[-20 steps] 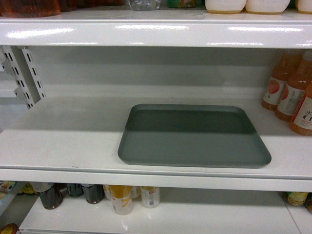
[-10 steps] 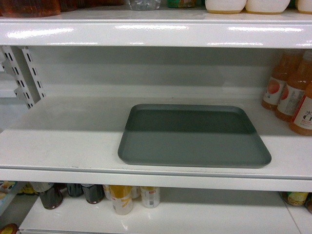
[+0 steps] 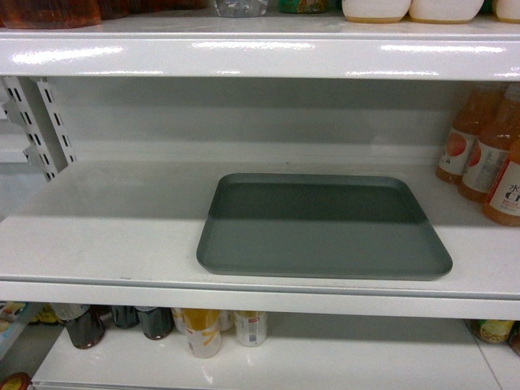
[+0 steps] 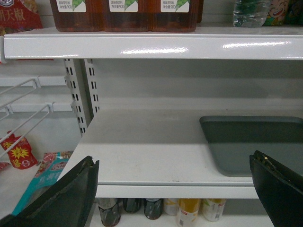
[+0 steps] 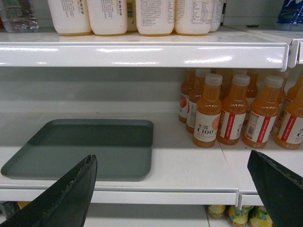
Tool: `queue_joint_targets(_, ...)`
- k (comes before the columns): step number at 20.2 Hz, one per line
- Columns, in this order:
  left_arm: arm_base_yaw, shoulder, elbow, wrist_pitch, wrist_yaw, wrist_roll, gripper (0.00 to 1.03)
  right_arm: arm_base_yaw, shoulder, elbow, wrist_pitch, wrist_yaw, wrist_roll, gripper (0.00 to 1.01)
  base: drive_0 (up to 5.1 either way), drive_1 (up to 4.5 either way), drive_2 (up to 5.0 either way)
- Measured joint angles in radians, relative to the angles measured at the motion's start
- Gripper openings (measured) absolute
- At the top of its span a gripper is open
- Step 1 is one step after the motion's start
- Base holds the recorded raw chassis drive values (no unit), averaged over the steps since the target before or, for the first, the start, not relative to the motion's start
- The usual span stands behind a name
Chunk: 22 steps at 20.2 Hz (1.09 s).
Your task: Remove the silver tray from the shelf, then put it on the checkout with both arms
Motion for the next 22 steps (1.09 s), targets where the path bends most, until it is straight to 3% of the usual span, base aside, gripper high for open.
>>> queue_joint_targets(4, 0.000, 0.000, 0.000, 0.000, 0.000, 0.000, 0.98, 0.000, 0.000, 0.000, 0.000, 0.000, 0.000, 0.98, 0.0, 0.00, 0.0)
queue_joint_targets(5, -0.001, 0.001, 0.000, -0.005, -0.004, -0.001, 0.98, -0.012, 0.022, 0.022, -0.083, -0.034, -0.017, 0.98, 0.0, 0.00, 0.0)
queue_joint_targets(6, -0.048, 0.063, 0.052, -0.148, -0.117, -0.025, 0.98, -0.011, 0.146, 0.078, -0.188, -0.127, -0.065, 0.98, 0.0, 0.00, 0.0)
queue_joint_targets(7, -0.109, 0.232, 0.126, -0.240, -0.234, -0.064, 0.98, 0.002, 0.261, 0.106, -0.182, -0.161, -0.078, 0.98, 0.0, 0.00, 0.0)
queue_joint_targets(9, -0.113, 0.463, 0.172, -0.145, -0.272, -0.086, 0.98, 0.044, 0.473, 0.144, -0.082, -0.196, -0.095, 0.98, 0.0, 0.00, 0.0)
queue_joint_targets(11, -0.097, 0.770, 0.203, 0.030, -0.193, -0.113, 0.98, 0.077, 0.756, 0.203, 0.064, -0.190, -0.076, 0.98, 0.0, 0.00, 0.0)
queue_joint_targets(13, -0.103, 1.183, 0.331, 0.230, -0.094, -0.127, 0.98, 0.114, 1.126, 0.304, 0.243, -0.165, -0.044, 0.98, 0.0, 0.00, 0.0)
queue_joint_targets(15, -0.134, 1.495, 0.475, 0.302, -0.079, -0.122, 0.98, 0.111, 1.414, 0.437, 0.336, -0.152, -0.003, 0.98, 0.0, 0.00, 0.0)
queue_joint_targets(17, -0.156, 1.723, 0.620, 0.306, -0.059, -0.121, 0.98, 0.103, 1.638, 0.562, 0.386, -0.127, 0.023, 0.98, 0.0, 0.00, 0.0)
queue_joint_targets(22, -0.204, 1.971, 0.883, 0.254, -0.085, -0.116, 0.98, 0.066, 1.924, 0.806, 0.370, -0.090, 0.054, 0.98, 0.0, 0.00, 0.0)
